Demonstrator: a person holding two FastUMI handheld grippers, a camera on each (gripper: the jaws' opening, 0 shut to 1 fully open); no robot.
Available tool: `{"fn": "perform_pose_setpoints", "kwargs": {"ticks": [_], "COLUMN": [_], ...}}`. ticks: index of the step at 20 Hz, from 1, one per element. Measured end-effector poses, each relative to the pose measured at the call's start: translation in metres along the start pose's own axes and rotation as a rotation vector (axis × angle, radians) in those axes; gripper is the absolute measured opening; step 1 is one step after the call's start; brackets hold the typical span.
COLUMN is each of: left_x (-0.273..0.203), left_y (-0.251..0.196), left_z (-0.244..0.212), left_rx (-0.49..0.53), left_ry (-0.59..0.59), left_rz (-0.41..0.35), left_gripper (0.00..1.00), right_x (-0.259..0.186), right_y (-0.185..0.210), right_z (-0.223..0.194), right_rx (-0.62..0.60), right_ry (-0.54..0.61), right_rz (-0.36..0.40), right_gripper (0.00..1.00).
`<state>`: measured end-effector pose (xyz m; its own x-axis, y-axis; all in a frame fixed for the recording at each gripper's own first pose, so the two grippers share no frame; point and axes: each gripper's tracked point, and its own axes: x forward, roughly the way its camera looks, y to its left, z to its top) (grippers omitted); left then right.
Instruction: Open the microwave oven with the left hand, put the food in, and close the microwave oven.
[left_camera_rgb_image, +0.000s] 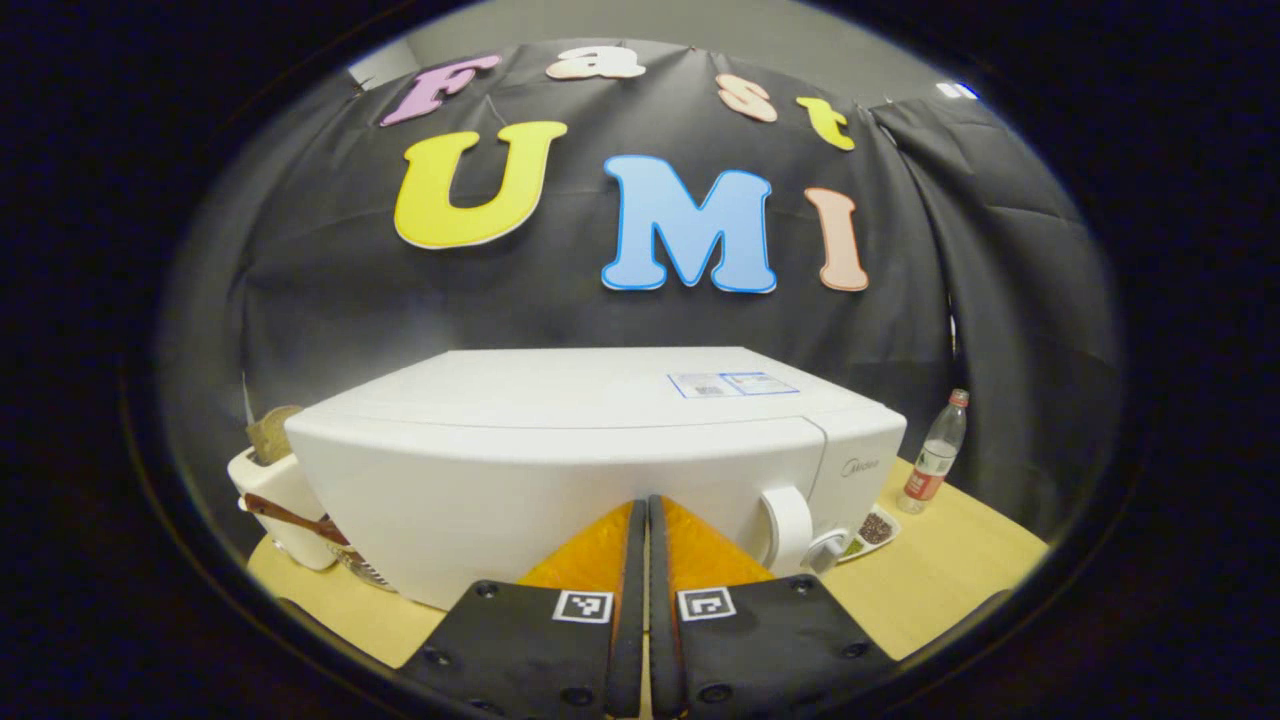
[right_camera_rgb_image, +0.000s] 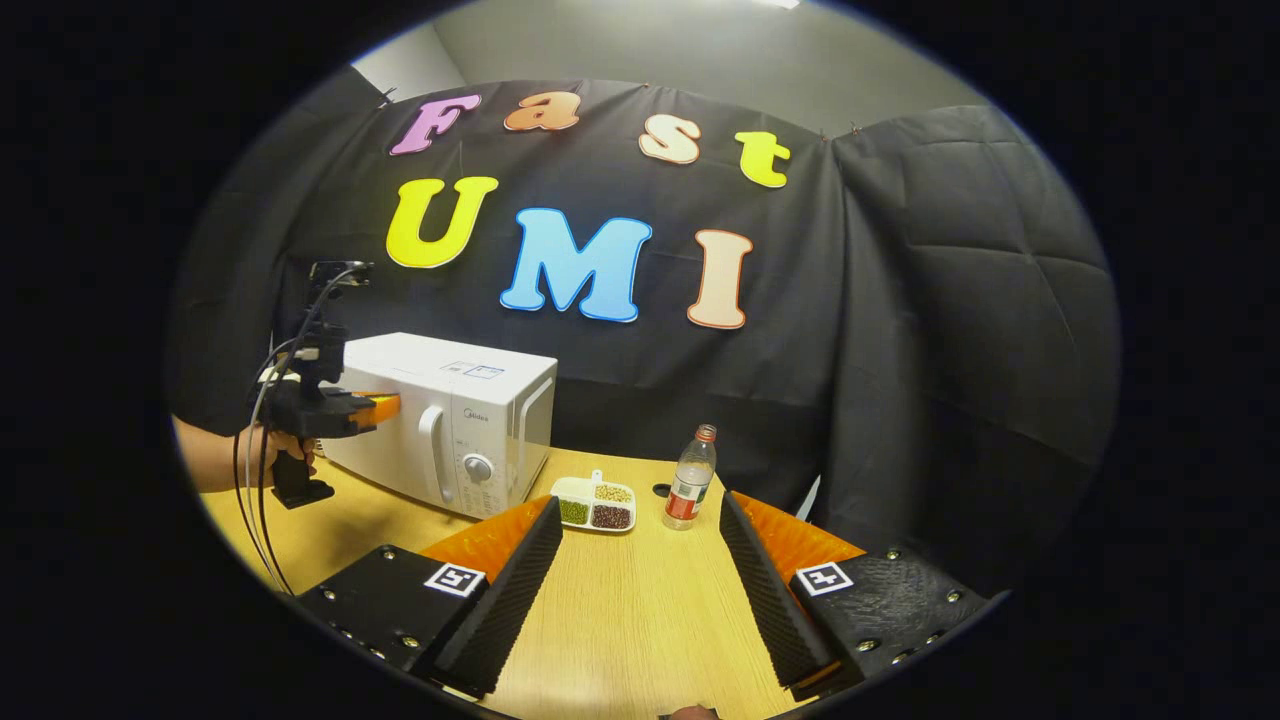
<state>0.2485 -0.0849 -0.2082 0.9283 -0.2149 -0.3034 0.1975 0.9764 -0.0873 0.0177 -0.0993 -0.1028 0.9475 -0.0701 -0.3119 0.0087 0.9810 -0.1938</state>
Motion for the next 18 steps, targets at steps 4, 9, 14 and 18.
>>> {"fn": "perform_pose_setpoints", "kwargs": {"ticks": [4,9,14,18], "left_x": [-0.02,-0.084,-0.153,-0.204], "left_y": [-0.004,-0.008,-0.014,-0.013], "left_z": [0.022,0.053,0.073,0.083], "left_rx": [0.01,0.006,0.06,0.096], "left_ry": [-0.032,-0.097,-0.137,-0.16], "left_rz": [0.028,0.083,0.117,0.128], "left_gripper": [0.12,0.1,0.1,0.09], "right_x": [-0.005,-0.006,-0.01,-0.023], "right_y": [0.0,0.001,0.003,0.017], "right_z": [0.004,0.017,0.035,0.046], "right_rx": [0.023,0.066,0.076,0.101], "right_ry": [-0.024,-0.077,-0.129,-0.158], "right_rz": [0.042,0.115,0.153,0.166], "right_gripper": [0.97,0.97,0.98,0.97]}}
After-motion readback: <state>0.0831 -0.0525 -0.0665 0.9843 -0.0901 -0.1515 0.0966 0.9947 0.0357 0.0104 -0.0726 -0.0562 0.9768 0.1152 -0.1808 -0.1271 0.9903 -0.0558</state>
